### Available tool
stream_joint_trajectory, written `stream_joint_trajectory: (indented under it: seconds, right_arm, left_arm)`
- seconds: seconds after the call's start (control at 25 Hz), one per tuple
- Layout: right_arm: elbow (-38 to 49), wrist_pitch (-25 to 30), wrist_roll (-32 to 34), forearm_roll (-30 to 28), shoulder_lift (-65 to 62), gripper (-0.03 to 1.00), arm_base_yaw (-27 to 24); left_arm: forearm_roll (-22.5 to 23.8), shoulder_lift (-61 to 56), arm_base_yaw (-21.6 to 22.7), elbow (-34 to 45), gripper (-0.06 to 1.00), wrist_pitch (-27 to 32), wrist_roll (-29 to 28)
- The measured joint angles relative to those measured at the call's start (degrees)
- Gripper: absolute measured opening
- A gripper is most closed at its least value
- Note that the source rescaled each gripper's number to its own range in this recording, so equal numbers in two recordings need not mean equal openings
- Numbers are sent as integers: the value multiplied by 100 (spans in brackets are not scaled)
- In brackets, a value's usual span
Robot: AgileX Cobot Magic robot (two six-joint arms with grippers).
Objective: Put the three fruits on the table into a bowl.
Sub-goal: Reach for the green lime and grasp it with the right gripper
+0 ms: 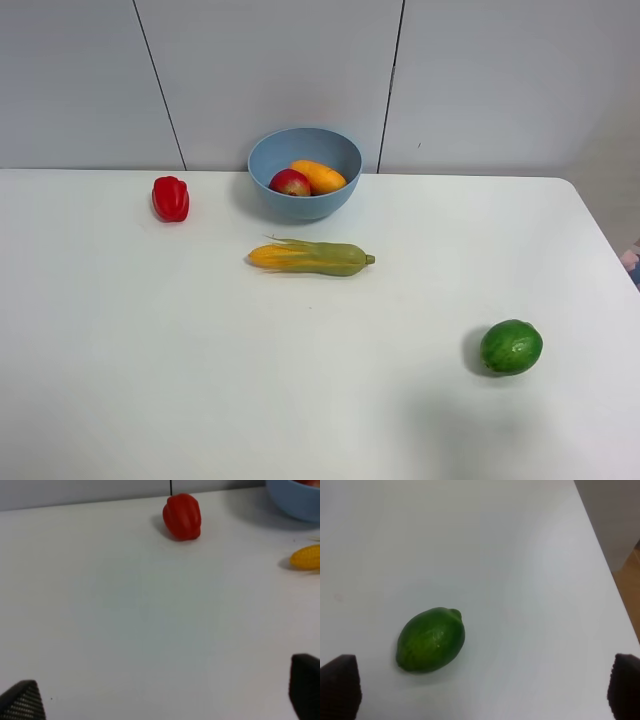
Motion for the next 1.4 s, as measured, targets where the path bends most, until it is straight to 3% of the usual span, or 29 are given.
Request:
stream_joint_trajectory:
  seconds: [1.08,1.4]
  right_arm:
    - [4,0,0,0,0,100,0]
    - [4,0,726,-100,56,100,0]
  left_arm:
    - [-2,0,0,0,99,32,-41]
    - [-2,0,0,0,99,32,-48]
